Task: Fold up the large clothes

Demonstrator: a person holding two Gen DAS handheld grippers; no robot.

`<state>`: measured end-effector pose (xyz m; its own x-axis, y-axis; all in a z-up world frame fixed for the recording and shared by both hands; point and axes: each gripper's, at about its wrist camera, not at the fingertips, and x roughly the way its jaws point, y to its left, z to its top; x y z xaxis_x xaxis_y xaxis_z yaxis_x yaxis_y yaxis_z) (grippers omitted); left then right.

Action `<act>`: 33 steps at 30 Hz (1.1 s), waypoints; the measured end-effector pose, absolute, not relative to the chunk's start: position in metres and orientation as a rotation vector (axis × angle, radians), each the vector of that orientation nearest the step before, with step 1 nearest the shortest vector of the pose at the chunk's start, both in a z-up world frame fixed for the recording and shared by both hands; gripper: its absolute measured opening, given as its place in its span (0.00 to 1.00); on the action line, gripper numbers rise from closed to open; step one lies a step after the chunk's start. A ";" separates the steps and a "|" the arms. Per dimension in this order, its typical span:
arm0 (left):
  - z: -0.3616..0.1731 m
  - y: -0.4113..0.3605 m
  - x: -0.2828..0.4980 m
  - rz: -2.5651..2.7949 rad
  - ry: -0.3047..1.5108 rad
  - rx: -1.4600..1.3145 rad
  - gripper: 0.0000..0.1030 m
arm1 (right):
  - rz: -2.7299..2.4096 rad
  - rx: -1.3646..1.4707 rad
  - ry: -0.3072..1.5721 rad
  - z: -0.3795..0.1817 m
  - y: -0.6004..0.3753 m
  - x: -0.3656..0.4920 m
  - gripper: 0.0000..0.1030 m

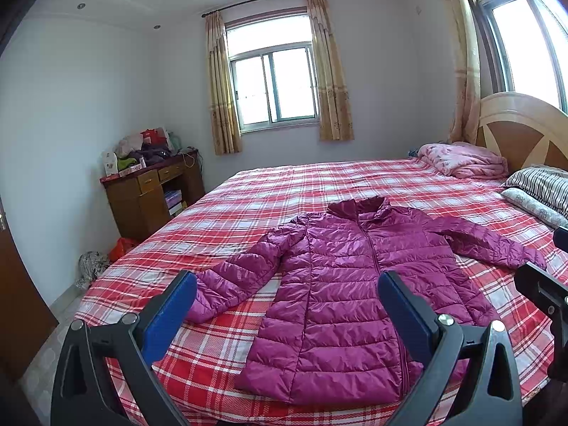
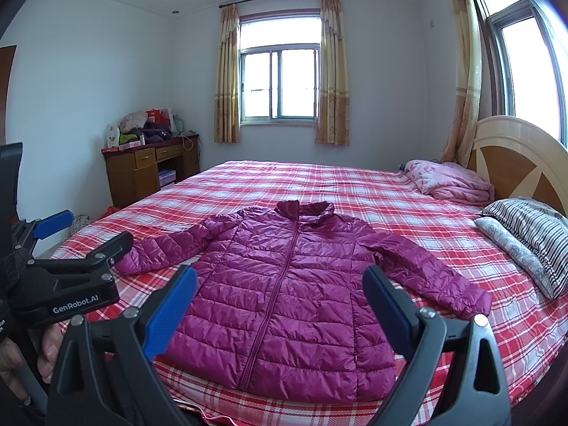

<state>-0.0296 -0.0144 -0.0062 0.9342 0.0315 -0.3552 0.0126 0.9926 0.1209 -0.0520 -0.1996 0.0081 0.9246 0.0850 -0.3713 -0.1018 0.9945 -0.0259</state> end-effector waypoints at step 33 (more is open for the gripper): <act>-0.100 -0.010 0.142 0.070 0.528 0.182 0.99 | -0.272 0.226 0.676 -0.100 -0.384 0.050 0.94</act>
